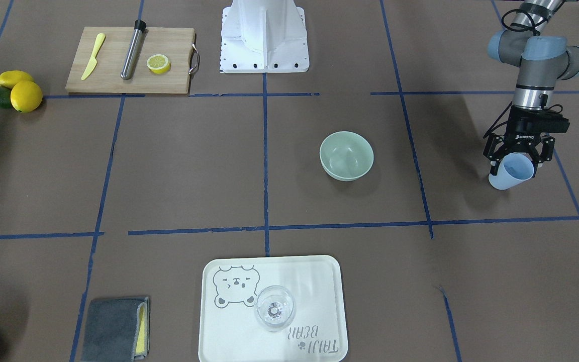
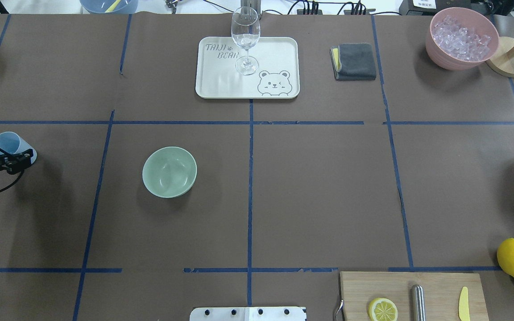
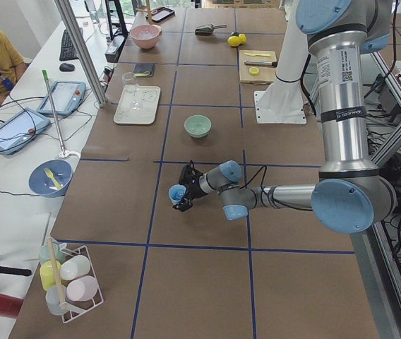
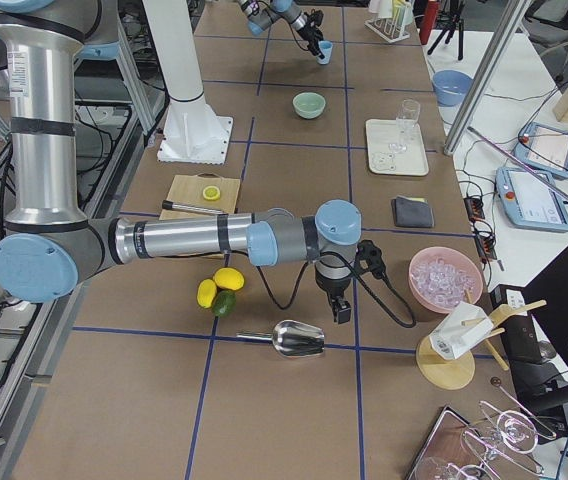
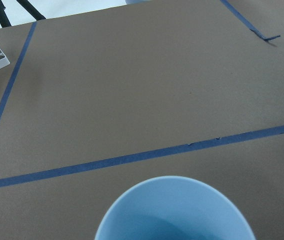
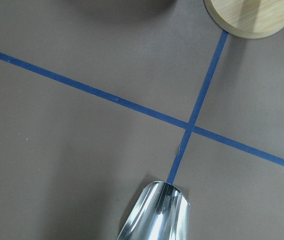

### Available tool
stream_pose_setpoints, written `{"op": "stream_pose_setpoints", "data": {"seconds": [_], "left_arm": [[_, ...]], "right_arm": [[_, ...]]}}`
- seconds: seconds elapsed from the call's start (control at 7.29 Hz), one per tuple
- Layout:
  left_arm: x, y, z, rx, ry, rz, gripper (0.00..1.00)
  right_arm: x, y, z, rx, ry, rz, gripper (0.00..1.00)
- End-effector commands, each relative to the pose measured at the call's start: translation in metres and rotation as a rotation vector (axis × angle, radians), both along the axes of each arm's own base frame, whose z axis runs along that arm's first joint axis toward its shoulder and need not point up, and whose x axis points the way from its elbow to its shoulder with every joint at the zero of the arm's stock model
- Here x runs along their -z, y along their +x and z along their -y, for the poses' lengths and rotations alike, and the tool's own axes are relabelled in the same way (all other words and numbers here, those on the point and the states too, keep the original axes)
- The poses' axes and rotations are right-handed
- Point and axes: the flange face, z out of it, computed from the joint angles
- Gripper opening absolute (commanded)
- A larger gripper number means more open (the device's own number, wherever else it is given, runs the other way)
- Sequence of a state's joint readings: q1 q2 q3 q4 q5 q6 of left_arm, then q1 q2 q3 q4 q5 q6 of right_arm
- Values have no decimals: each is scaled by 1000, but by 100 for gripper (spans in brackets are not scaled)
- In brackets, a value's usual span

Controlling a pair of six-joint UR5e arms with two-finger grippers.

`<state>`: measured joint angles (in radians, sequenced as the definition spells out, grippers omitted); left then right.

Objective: Pour ice into bowl

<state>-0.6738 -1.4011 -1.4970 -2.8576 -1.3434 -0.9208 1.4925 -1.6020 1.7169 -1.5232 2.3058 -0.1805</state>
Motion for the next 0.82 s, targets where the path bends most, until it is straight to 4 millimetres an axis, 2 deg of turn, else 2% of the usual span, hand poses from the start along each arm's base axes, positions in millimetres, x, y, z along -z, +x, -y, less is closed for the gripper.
{"op": "stream_pose_setpoints", "data": {"seconds": [0.0, 0.41, 0.55, 0.69], "left_arm": [[-1, 5, 5, 3, -2, -4, 97], [0, 5, 5, 4, 5, -16, 91], [1, 5, 5, 12, -2, -28, 75], [2, 5, 4, 18, -5, -43, 34]], "right_arm": [[0, 0, 0, 0, 1, -2, 100], [0, 0, 0, -1, 1, -3, 100], [1, 0, 0, -1, 3, -3, 100], [1, 0, 0, -1, 3, -3, 100]]}}
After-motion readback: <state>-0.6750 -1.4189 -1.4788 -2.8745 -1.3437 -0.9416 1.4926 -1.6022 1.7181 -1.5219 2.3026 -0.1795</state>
